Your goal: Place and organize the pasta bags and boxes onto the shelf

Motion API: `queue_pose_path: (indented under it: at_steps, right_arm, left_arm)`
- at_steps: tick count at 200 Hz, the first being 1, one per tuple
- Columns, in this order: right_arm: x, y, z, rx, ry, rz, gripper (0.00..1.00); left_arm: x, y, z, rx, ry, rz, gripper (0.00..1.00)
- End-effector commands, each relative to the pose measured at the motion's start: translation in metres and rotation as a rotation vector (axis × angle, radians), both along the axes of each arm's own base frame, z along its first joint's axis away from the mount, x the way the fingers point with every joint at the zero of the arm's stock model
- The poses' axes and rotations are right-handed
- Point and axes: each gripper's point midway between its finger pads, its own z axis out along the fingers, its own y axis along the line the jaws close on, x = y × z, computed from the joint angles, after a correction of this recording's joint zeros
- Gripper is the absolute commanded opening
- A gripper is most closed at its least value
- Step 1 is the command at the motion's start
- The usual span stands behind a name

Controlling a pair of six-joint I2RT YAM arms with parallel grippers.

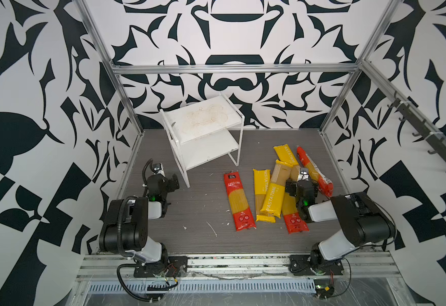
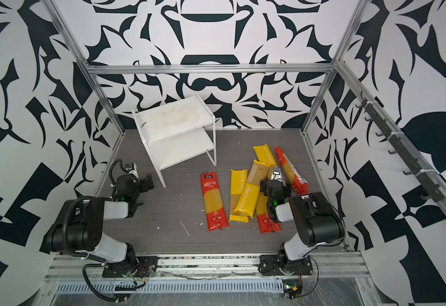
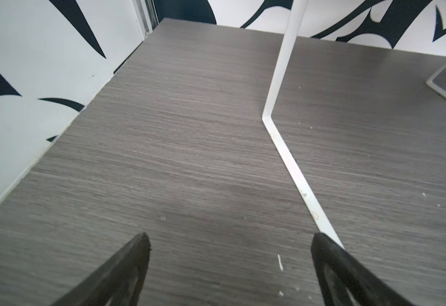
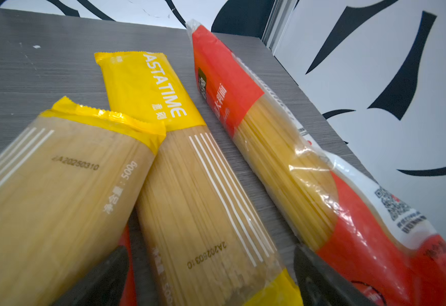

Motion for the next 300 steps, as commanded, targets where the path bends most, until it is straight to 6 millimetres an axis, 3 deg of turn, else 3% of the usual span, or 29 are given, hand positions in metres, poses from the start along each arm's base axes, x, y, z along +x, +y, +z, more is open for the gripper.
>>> queue_pose_path:
  at_steps: [1, 237, 261, 300]
  right_arm:
    - [0.021, 0.006, 0.035, -0.025, -0.131, 0.015, 1.00]
    - [0.021, 0.005, 0.035, -0.010, -0.126, 0.020, 0.99]
    - [0.019, 0.010, 0.045, -0.029, -0.130, 0.053, 0.98]
    - [0.014, 0.010, 0.075, -0.066, -0.099, -0.001, 0.98]
  left_arm:
    - [0.012, 0.006, 0.019, -0.014, -0.085, 0.028, 0.99]
    - [0.012, 0.006, 0.020, -0.013, -0.087, 0.029, 0.99]
    - [0.006, 0.010, 0.040, 0.000, -0.125, 0.072, 0.99]
    - [-0.021, 0.022, 0.075, -0.077, -0.103, 0.204, 0.99]
